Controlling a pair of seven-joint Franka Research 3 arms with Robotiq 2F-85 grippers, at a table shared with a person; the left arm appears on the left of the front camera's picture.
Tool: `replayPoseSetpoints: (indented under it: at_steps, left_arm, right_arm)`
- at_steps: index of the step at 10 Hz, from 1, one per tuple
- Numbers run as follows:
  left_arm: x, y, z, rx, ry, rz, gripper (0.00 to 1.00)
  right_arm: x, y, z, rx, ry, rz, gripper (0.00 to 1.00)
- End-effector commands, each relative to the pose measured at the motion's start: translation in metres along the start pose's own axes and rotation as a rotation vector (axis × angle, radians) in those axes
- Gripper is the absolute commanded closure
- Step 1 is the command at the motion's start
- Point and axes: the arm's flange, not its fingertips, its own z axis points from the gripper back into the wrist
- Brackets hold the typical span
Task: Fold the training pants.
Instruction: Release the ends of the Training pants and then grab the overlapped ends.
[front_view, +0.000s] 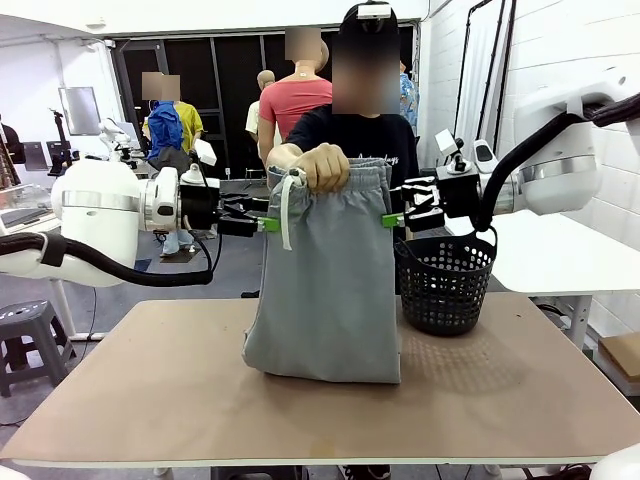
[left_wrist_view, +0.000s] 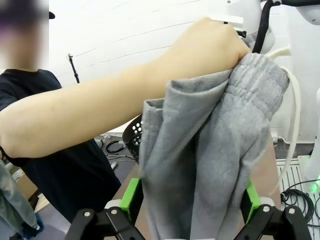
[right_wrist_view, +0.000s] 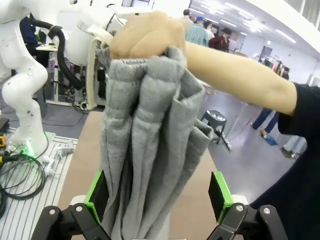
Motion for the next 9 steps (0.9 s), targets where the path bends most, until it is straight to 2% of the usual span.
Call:
replayPoseSetpoints:
  at_steps: [1, 4, 6, 9]
  left_arm:
    - [-0.003, -0.005, 0.0, 0.047, 0.007, 0.017, 0.0]
    - [-0.009, -0.004, 0.002, 0.033, -0.005, 0.014, 0.0]
    - [-0.015, 0.0, -0.001, 0.0, -0.007, 0.004, 0.0]
    - [-0.023, -0.002, 0.002, 0.018, -0.008, 0.022, 0.0]
  right_arm:
    - [-0.007, 0.008, -0.003, -0.045, 0.032, -0.007, 0.0]
    - [-0.016, 0.012, 0.0, -0.083, 0.026, -0.035, 0.0]
    - [-0.019, 0.012, -0.006, -0.052, 0.0, -0.059, 0.0]
    - [-0.021, 0.013, -0.01, -0.005, -0.03, -0.093, 0.0]
